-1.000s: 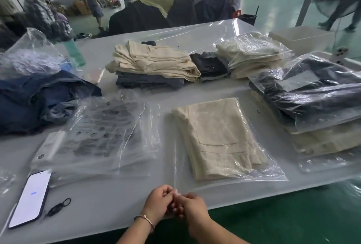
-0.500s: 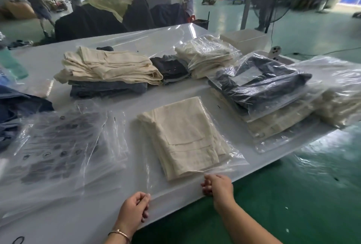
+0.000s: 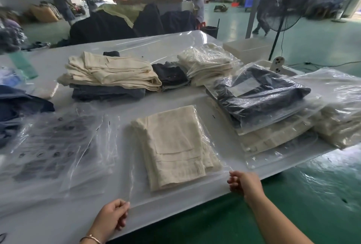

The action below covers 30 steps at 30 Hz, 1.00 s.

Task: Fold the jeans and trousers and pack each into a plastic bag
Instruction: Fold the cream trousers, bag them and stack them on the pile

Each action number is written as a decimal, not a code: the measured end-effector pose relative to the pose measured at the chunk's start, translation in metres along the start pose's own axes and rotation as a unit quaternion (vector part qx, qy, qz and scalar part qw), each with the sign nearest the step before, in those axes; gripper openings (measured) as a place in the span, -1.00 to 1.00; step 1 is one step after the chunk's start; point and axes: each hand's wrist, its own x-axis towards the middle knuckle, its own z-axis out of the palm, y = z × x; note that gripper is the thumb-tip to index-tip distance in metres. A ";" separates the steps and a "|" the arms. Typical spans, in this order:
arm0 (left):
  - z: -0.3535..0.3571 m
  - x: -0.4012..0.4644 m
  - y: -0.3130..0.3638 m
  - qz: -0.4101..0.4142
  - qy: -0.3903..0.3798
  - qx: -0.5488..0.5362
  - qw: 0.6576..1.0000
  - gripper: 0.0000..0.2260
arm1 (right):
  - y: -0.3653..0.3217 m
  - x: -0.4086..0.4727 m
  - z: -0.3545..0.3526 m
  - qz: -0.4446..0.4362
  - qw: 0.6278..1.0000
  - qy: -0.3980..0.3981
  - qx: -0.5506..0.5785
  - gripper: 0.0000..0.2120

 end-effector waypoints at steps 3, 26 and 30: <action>0.002 0.001 0.009 -0.030 0.030 0.000 0.999 -0.79 | -0.007 0.009 0.000 -0.128 0.969 0.025 -0.211 -0.88; 0.049 0.142 0.171 -0.016 -0.045 -0.094 0.994 -0.89 | -0.121 0.051 0.124 -0.248 0.821 -0.063 -0.511 -0.42; 0.074 0.141 0.245 0.069 -0.062 -0.157 0.983 -0.84 | -0.193 0.041 0.103 -0.387 0.783 -0.001 -0.488 -0.43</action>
